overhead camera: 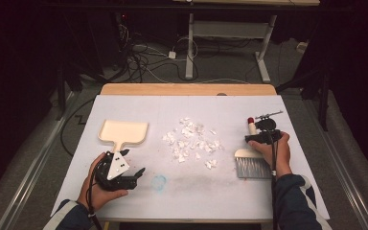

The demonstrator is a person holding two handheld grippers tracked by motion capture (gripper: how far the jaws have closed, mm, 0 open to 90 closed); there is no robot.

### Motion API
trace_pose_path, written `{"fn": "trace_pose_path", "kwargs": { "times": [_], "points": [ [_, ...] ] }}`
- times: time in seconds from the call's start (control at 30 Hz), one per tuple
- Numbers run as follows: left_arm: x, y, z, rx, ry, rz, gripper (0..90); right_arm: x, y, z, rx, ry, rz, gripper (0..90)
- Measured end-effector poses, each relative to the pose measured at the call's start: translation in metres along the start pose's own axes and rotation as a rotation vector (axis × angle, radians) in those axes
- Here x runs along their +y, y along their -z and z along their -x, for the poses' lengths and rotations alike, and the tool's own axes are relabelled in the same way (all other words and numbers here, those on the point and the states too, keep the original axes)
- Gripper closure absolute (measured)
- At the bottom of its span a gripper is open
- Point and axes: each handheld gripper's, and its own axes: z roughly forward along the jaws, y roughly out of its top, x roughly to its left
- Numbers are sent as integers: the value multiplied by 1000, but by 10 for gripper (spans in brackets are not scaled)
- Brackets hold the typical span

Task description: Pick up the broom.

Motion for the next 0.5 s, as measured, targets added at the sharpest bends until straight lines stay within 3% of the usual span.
{"fn": "trace_pose_path", "kwargs": {
  "times": [0.17, 0.3, 0.5],
  "points": [
    [0, 0, 2, 1, -6, -8, 194, -1, 1, 0, -2, 1, 4, 460],
    [0, -1, 3, 0, -13, -14, 194, -1, 2, -1, 2, 1, 8, 619],
    [0, -2, 5, -3, -28, -30, 194, 0, 2, -1, 5, 5, 9, 635]
  ]
}}
